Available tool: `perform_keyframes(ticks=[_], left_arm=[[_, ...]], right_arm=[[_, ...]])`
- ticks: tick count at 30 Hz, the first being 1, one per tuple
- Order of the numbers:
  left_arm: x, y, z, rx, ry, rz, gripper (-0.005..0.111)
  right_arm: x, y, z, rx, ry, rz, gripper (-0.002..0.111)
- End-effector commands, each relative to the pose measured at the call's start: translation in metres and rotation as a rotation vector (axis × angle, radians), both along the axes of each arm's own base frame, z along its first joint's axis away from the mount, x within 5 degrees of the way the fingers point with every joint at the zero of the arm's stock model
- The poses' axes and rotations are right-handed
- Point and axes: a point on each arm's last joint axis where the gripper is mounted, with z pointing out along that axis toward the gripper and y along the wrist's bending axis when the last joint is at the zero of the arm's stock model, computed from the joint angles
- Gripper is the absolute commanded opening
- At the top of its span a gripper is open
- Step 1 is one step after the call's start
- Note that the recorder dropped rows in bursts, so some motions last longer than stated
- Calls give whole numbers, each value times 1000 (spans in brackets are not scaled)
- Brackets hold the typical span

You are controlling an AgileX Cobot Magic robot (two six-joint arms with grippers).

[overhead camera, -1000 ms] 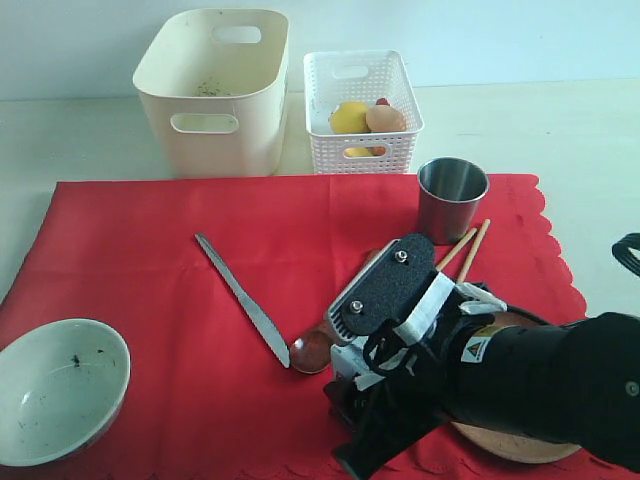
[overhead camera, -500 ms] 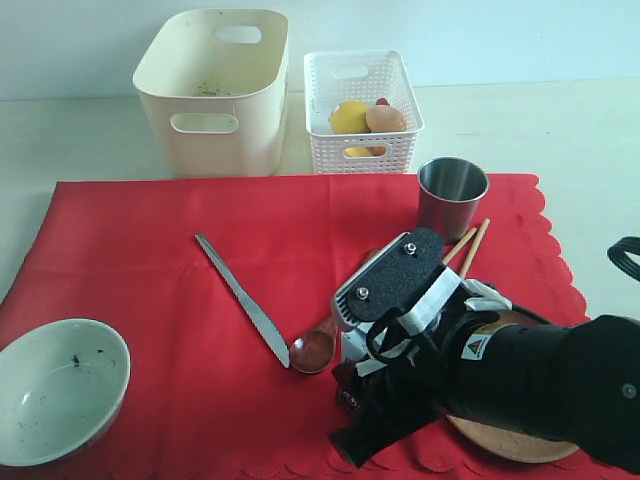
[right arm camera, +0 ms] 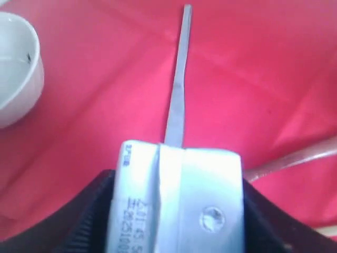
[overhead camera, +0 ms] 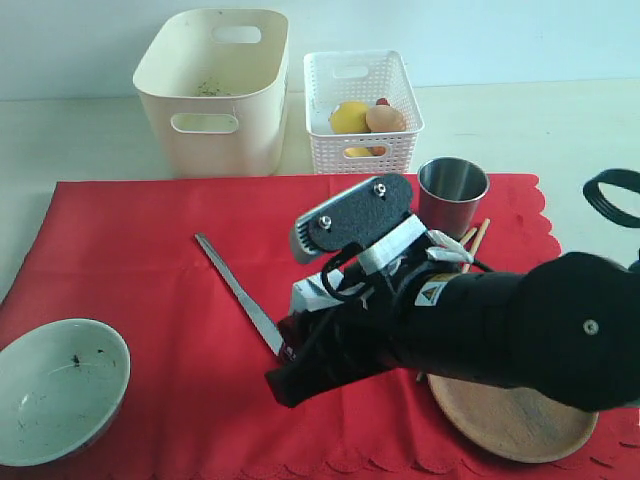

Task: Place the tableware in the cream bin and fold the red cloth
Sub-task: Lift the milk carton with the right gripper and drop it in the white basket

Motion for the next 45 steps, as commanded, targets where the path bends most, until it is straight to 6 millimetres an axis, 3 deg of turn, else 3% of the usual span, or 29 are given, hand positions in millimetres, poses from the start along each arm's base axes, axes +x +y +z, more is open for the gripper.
perform_keyframes(ticks=[1, 7, 13, 27, 35, 45], left_arm=[[0, 0, 0, -6, -10, 3, 0], [0, 0, 0, -6, -10, 3, 0], [0, 0, 0, -6, -10, 3, 0], [0, 0, 0, -6, -10, 3, 0], [0, 0, 0, -6, -10, 3, 0], [0, 0, 0, -6, -10, 3, 0]], right_arm=[[10, 13, 20, 63, -64, -3, 0], [19, 21, 36, 54, -193, 40, 0], [37, 13, 50, 80, -365, -88, 0], [137, -41, 94, 77, -442, -345, 0], [208, -45, 79, 7, -409, -358, 0], [293, -37, 42, -7, -452, -450, 0]])
